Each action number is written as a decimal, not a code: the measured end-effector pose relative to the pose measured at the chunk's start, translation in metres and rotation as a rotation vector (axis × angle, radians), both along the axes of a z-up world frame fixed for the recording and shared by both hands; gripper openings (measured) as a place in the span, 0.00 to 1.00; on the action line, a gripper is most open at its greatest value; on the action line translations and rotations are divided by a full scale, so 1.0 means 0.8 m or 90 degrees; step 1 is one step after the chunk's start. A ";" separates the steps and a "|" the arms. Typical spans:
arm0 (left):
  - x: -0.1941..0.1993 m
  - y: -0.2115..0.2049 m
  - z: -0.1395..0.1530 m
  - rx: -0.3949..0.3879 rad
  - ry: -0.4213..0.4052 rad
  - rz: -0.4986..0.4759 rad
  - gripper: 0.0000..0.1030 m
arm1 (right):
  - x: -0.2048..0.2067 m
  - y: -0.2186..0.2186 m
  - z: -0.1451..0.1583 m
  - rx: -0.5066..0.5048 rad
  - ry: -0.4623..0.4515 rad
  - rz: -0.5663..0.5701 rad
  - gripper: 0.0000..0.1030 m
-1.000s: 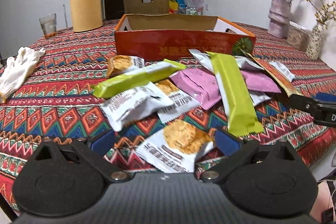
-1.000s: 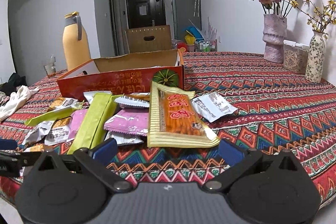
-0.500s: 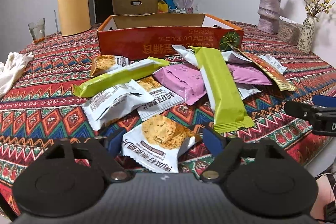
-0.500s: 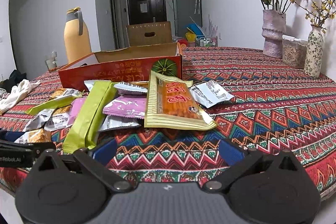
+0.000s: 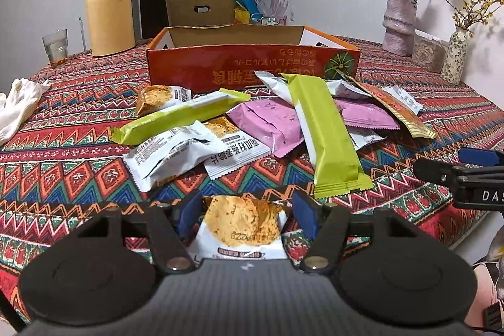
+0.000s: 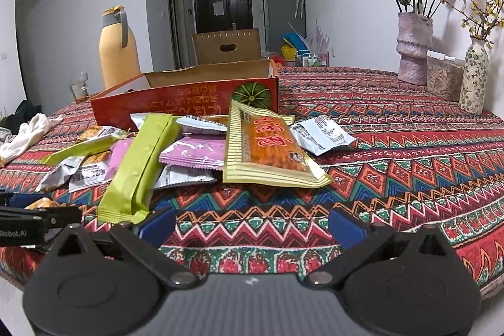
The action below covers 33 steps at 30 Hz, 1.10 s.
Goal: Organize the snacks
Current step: 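Grasp a round cookie packet with the left gripper, then lift the cookie packet with the left gripper while the right gripper grasps a green bar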
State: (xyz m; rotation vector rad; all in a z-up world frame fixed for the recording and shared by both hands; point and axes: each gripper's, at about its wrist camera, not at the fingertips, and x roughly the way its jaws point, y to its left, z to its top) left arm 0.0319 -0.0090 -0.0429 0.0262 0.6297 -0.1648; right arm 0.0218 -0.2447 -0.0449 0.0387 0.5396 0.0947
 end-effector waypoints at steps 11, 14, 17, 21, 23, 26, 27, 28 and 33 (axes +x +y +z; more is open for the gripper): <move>0.001 0.008 0.022 -0.008 -0.036 0.012 0.62 | 0.006 0.019 0.013 -0.007 -0.022 0.022 1.00; 0.004 0.012 0.033 -0.013 -0.055 0.019 0.63 | 0.008 0.032 0.021 -0.011 -0.045 0.035 1.00; 0.008 0.016 0.042 -0.020 -0.071 0.025 0.63 | 0.015 0.047 0.026 -0.018 -0.059 0.052 0.99; 0.014 0.019 0.050 -0.024 -0.086 0.029 0.63 | 0.028 0.070 0.032 -0.026 -0.066 0.077 0.92; 0.016 0.022 0.054 -0.029 -0.091 0.029 0.63 | 0.033 0.081 0.034 -0.031 -0.067 0.087 0.83; 0.020 0.026 0.061 -0.035 -0.103 0.033 0.63 | 0.045 0.097 0.035 -0.038 -0.063 0.103 0.71; 0.020 0.028 0.063 -0.037 -0.106 0.034 0.63 | 0.051 0.102 0.036 -0.039 -0.059 0.106 0.68; 0.021 0.029 0.065 -0.038 -0.109 0.036 0.63 | 0.057 0.106 0.037 -0.038 -0.056 0.111 0.62; 0.027 0.039 0.071 -0.044 -0.114 0.049 0.63 | 0.086 0.124 0.032 -0.035 -0.020 0.115 0.46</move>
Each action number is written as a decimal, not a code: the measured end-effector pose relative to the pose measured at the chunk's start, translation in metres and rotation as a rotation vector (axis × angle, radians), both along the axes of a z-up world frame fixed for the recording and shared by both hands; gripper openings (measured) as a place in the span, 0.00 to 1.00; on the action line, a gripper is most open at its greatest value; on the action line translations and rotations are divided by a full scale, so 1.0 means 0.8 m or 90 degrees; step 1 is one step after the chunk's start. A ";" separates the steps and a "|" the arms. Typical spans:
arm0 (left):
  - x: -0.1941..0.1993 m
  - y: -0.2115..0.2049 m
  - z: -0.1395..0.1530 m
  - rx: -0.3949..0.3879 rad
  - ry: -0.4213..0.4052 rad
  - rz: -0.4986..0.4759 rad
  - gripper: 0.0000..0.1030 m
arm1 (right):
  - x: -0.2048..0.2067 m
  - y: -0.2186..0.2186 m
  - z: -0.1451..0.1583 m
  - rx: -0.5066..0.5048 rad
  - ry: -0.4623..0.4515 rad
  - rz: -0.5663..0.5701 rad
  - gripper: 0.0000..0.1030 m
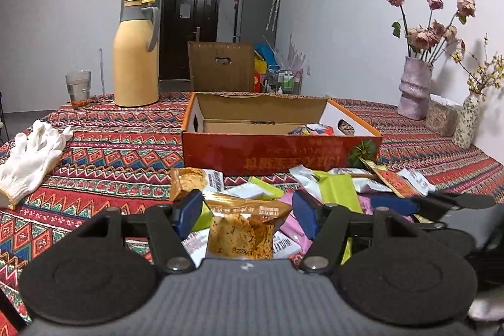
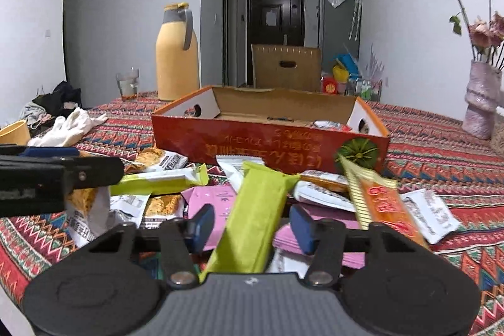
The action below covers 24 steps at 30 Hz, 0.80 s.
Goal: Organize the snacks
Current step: 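Lift the cookie packet with the left gripper while the right gripper grasps a green bar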
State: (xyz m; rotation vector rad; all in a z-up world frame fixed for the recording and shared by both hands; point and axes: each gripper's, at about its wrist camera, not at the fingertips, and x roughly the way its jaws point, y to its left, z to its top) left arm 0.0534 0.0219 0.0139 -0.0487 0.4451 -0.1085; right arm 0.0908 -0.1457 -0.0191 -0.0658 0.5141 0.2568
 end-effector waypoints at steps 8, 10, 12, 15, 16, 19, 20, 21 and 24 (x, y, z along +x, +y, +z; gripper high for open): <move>0.011 0.010 0.000 -0.011 0.002 0.011 0.63 | 0.023 0.019 -0.014 -0.022 0.036 -0.022 0.38; 0.013 0.011 0.000 -0.012 0.003 0.012 0.63 | 0.022 0.018 -0.013 -0.017 0.034 -0.023 0.37; 0.014 0.011 0.001 -0.013 0.002 0.013 0.63 | 0.019 0.015 -0.011 -0.011 0.030 -0.023 0.35; 0.017 0.012 0.003 -0.014 0.000 0.015 0.63 | 0.014 0.011 -0.005 -0.001 0.017 -0.020 0.35; 0.018 0.012 0.004 -0.015 -0.001 0.015 0.63 | 0.013 0.009 -0.002 0.003 0.011 -0.019 0.34; 0.019 0.011 0.009 -0.014 -0.007 0.019 0.63 | 0.009 0.005 0.010 0.012 -0.007 -0.014 0.34; 0.021 0.011 0.012 -0.014 -0.010 0.020 0.63 | 0.009 0.004 0.014 0.014 -0.014 -0.014 0.34; 0.022 0.010 0.015 -0.013 -0.013 0.020 0.63 | 0.008 0.002 0.018 0.016 -0.021 -0.014 0.34; 0.026 0.005 0.023 -0.008 -0.024 0.021 0.63 | 0.012 -0.003 0.030 0.026 -0.035 -0.010 0.34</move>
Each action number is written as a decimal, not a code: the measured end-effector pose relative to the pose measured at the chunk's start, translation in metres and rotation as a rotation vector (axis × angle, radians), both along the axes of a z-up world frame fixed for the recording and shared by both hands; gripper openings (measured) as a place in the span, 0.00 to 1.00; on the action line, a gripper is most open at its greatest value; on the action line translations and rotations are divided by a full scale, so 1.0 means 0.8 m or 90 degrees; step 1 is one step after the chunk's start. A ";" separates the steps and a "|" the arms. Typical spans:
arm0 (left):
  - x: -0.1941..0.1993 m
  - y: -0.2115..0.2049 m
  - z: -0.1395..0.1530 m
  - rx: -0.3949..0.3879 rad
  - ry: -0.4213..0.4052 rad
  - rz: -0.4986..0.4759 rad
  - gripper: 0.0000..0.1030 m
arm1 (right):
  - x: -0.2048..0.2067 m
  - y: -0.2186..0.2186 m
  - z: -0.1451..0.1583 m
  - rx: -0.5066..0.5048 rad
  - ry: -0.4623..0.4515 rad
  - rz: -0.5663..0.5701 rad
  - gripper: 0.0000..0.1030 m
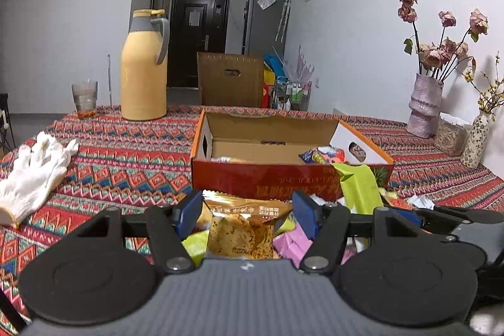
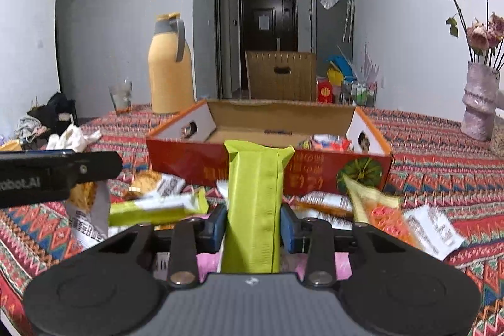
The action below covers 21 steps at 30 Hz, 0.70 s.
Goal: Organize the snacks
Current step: 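Lift the cookie packet with the left gripper while the right gripper grasps a green bar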
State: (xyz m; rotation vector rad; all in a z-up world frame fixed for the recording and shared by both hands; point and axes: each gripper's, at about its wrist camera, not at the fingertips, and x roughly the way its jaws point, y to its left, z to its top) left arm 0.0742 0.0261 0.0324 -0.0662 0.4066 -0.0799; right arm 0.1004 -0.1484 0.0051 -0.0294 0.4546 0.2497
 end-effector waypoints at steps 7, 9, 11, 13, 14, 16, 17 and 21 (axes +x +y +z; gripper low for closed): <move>0.021 -0.011 0.025 0.006 -0.023 0.007 0.63 | 0.026 -0.015 0.033 0.014 -0.034 -0.008 0.34; 0.032 -0.016 0.035 0.009 -0.029 0.009 0.63 | 0.039 -0.022 0.044 0.017 -0.042 -0.009 0.34; 0.045 -0.020 0.043 0.012 -0.031 0.009 0.63 | 0.054 -0.027 0.054 0.024 -0.043 -0.008 0.34; 0.058 -0.023 0.051 0.014 -0.037 0.010 0.63 | 0.071 -0.034 0.064 0.027 -0.044 -0.011 0.34; 0.064 -0.025 0.054 0.015 -0.040 0.011 0.63 | 0.080 -0.037 0.069 0.028 -0.044 -0.012 0.34; 0.078 -0.029 0.061 0.014 -0.046 0.013 0.63 | 0.097 -0.041 0.077 0.029 -0.044 -0.015 0.34; 0.086 -0.030 0.064 0.013 -0.047 0.015 0.63 | 0.106 -0.043 0.081 0.027 -0.047 -0.017 0.34; 0.116 -0.030 0.070 0.002 -0.046 0.025 0.63 | 0.142 -0.048 0.092 0.019 -0.050 -0.029 0.34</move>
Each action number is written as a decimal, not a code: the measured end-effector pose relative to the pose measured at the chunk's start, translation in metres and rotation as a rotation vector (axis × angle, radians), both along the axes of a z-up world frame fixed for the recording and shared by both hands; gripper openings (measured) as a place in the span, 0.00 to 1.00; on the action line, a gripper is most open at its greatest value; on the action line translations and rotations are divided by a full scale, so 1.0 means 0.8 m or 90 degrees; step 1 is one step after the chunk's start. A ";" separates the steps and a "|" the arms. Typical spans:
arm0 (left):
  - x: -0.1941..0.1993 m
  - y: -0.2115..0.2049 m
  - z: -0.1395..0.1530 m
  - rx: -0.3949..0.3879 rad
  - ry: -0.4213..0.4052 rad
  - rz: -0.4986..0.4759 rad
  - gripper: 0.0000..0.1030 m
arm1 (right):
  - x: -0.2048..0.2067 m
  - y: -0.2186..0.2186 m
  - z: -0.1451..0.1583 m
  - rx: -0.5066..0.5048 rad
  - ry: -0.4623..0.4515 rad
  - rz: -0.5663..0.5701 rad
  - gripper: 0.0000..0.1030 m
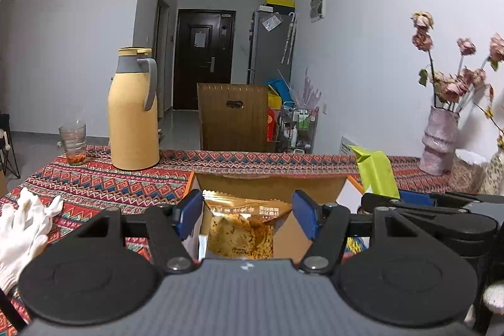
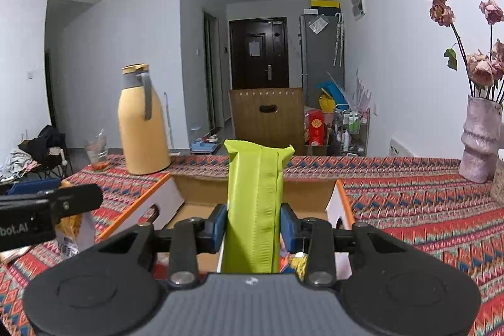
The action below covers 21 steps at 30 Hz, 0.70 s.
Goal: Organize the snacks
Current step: 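Lift the cookie packet with the left gripper while the right gripper grasps a green bar, then lower both packets into the orange box and open both grippers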
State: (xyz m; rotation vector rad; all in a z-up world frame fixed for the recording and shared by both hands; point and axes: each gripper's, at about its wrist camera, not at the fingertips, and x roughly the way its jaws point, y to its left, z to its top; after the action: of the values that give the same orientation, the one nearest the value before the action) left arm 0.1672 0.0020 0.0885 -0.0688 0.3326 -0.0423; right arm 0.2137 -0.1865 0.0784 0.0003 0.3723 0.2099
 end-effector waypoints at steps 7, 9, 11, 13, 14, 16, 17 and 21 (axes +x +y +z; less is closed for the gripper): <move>0.055 0.002 0.003 -0.011 0.009 0.021 0.63 | 0.057 0.000 0.001 -0.004 0.013 -0.016 0.34; 0.070 0.003 0.002 -0.013 0.016 0.027 0.63 | 0.072 0.003 0.000 -0.003 0.019 -0.018 0.34; 0.084 0.003 0.001 -0.012 0.021 0.032 0.63 | 0.085 0.007 -0.003 -0.003 0.025 -0.021 0.34; 0.100 0.004 0.000 -0.009 0.025 0.040 0.63 | 0.098 0.012 -0.008 -0.004 0.033 -0.022 0.34; 0.107 0.005 -0.001 -0.010 0.026 0.045 0.63 | 0.105 0.014 -0.010 -0.004 0.037 -0.023 0.34; 0.119 0.008 -0.003 -0.015 0.031 0.056 0.63 | 0.117 0.018 -0.017 -0.003 0.048 -0.026 0.34; 0.127 0.010 -0.005 -0.019 0.033 0.063 0.63 | 0.122 0.019 -0.020 -0.002 0.053 -0.025 0.34; 0.149 0.015 -0.021 -0.024 0.049 0.082 0.63 | 0.142 0.021 -0.035 0.000 0.067 -0.027 0.34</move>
State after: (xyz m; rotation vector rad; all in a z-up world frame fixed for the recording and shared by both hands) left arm 0.2860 0.0139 0.0719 -0.1286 0.4029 0.0816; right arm 0.3271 -0.1697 0.0503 0.0195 0.4768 0.1685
